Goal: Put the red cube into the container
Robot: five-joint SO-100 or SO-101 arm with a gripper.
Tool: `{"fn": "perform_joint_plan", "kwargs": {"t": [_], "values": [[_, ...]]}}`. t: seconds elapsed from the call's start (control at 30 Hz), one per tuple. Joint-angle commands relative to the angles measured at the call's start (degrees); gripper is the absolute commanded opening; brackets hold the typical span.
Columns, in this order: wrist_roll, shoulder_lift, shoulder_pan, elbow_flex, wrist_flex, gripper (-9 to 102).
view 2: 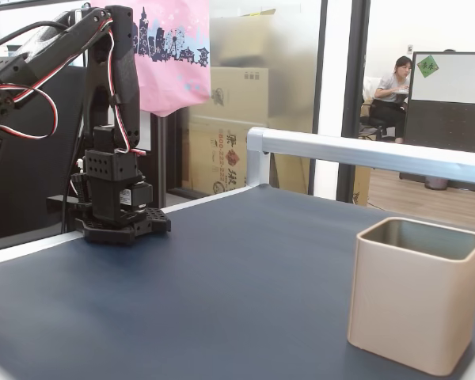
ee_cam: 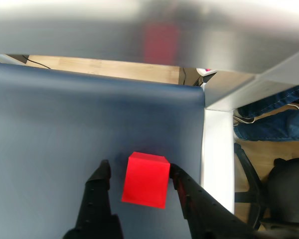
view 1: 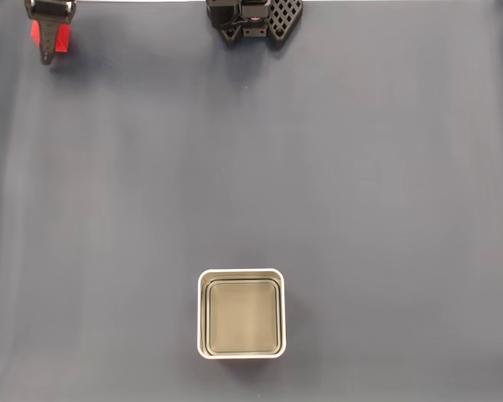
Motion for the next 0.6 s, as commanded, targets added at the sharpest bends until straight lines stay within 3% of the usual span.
{"fn": "perform_joint_plan", "kwargs": {"t": [0.0, 0.3, 0.57], "values": [[-0.8, 0.4, -0.2, -0.5, -0.9, 19], [-1.1, 1.0, -0.2, 0.4, -0.4, 5], [-0.9, 2.2, -0.3, 0.9, -0.4, 0]]}}
